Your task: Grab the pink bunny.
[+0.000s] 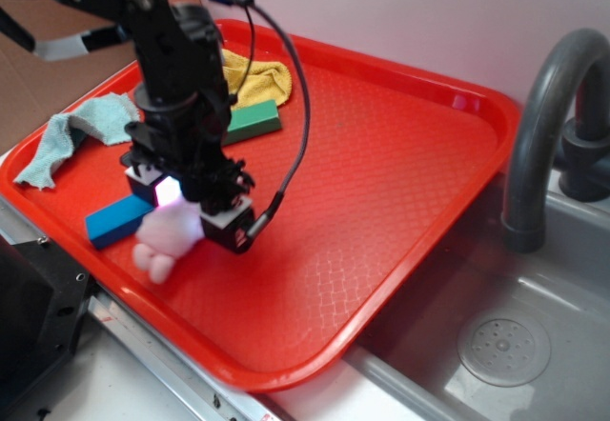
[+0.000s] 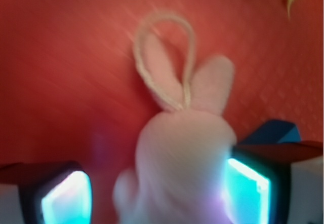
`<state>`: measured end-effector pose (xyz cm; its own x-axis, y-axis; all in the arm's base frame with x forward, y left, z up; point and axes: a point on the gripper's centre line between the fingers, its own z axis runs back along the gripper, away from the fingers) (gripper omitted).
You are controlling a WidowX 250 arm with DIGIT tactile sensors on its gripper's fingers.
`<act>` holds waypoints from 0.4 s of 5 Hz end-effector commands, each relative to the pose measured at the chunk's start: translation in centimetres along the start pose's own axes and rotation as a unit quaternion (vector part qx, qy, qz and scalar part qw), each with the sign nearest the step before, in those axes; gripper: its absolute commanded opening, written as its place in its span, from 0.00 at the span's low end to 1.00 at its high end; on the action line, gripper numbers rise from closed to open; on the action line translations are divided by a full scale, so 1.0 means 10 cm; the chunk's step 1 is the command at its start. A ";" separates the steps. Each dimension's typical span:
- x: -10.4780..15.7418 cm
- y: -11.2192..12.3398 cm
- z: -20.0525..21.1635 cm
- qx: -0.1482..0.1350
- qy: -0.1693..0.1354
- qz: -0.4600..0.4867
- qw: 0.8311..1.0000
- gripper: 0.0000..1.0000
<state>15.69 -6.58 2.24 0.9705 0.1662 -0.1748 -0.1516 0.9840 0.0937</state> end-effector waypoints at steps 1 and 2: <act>0.02 0.00 -0.09 0.002 -0.008 -0.002 1.000 0.00; 0.02 0.01 -0.05 0.001 -0.012 0.003 1.000 0.00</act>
<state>15.69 -6.37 1.93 0.9693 0.1766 -0.1713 -0.1597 0.9812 0.1082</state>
